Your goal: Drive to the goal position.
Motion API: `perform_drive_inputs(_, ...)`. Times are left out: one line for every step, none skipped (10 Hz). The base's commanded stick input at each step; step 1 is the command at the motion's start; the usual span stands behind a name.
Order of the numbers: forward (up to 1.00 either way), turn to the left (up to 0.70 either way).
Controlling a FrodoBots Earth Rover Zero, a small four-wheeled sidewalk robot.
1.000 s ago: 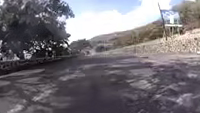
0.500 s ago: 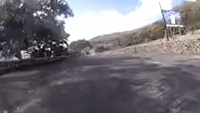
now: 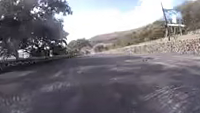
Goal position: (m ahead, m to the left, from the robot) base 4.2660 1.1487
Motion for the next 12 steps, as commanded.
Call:
perform_drive_inputs(0.70,0.00)
perform_drive_inputs(0.70,0.00)
perform_drive_inputs(0.70,0.00)
perform_drive_inputs(0.70,0.00)
perform_drive_inputs(0.70,0.00)
perform_drive_inputs(0.70,0.00)
perform_drive_inputs(0.70,0.00)
perform_drive_inputs(0.70,0.00)
perform_drive_inputs(0.70,0.00)
perform_drive_inputs(0.70,0.00)
perform_drive_inputs(0.70,0.00)
perform_drive_inputs(0.70,0.00)
